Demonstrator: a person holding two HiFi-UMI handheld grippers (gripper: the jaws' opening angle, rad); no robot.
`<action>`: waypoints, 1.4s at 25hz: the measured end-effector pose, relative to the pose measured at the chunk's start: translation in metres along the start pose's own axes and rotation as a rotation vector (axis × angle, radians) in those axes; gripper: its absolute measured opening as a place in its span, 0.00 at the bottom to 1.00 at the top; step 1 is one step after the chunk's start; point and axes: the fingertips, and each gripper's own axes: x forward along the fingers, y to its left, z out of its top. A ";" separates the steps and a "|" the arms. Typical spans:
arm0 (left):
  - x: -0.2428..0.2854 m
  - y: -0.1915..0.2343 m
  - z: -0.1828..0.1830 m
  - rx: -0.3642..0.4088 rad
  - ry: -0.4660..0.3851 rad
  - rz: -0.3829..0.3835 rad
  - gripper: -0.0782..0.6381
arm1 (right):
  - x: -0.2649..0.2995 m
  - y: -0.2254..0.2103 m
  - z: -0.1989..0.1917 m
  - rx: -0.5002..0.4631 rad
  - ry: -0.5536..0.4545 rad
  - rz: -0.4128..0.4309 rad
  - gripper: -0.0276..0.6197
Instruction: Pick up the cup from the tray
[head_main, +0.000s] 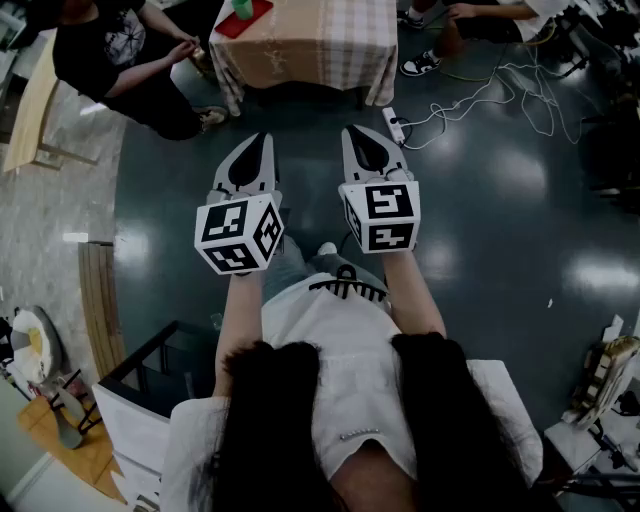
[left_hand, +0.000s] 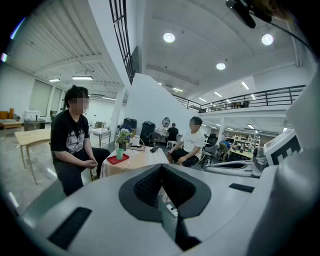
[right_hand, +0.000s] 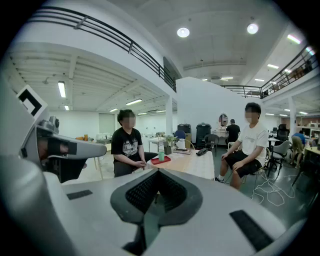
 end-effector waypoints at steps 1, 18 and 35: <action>-0.001 0.000 -0.002 0.004 0.004 0.002 0.12 | 0.000 0.001 -0.003 -0.007 0.009 0.000 0.05; 0.065 0.036 -0.006 -0.043 0.050 -0.026 0.12 | 0.055 -0.023 0.003 0.032 -0.018 0.005 0.13; 0.200 0.186 0.063 -0.091 0.072 -0.045 0.12 | 0.239 -0.002 0.085 -0.020 -0.027 0.074 0.58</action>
